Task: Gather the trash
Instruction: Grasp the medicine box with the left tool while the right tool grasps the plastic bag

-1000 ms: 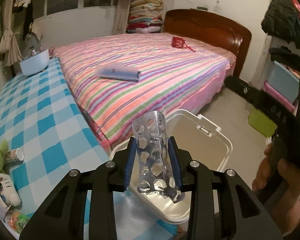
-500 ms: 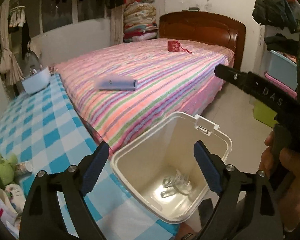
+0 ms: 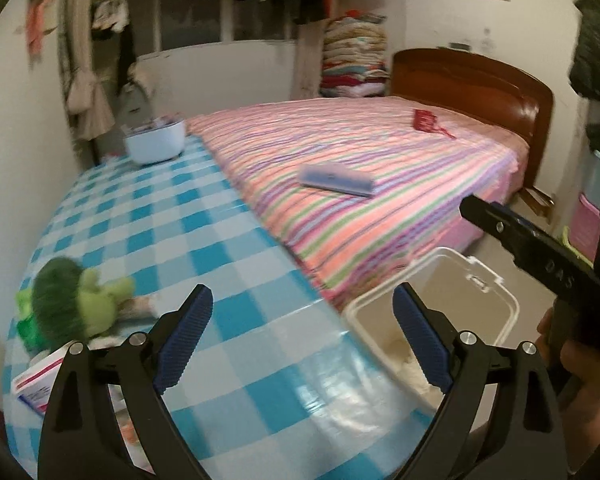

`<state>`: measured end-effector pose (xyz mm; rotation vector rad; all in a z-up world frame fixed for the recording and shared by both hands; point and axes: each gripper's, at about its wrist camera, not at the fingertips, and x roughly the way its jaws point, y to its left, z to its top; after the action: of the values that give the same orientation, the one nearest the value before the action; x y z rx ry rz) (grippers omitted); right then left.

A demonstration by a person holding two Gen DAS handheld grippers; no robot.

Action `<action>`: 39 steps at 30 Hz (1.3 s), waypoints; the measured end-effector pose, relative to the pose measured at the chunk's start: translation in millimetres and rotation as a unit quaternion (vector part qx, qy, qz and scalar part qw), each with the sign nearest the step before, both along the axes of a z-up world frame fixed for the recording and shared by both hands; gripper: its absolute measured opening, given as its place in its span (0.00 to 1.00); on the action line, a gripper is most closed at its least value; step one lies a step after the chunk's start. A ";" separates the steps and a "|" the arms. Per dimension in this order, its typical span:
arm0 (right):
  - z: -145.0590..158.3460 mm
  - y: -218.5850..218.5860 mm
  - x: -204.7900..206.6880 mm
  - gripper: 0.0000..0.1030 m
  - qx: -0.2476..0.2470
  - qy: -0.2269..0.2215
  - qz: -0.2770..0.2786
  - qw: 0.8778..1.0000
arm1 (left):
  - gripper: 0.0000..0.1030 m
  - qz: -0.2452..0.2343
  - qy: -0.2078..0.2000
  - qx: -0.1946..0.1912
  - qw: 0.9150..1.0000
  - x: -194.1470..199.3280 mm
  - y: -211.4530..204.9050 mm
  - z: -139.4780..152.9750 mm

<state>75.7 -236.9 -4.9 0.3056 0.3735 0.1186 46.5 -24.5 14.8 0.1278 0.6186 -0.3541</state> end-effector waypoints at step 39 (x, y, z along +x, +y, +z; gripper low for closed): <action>-63.5 268.4 29.4 0.60 -0.067 0.187 0.381 0.903 | 0.89 -0.041 0.134 0.012 0.990 26.9 257.1 -64.9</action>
<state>105.1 31.5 -68.4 0.0255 0.8690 0.8110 73.5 232.6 -50.1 0.1288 0.8860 -0.4474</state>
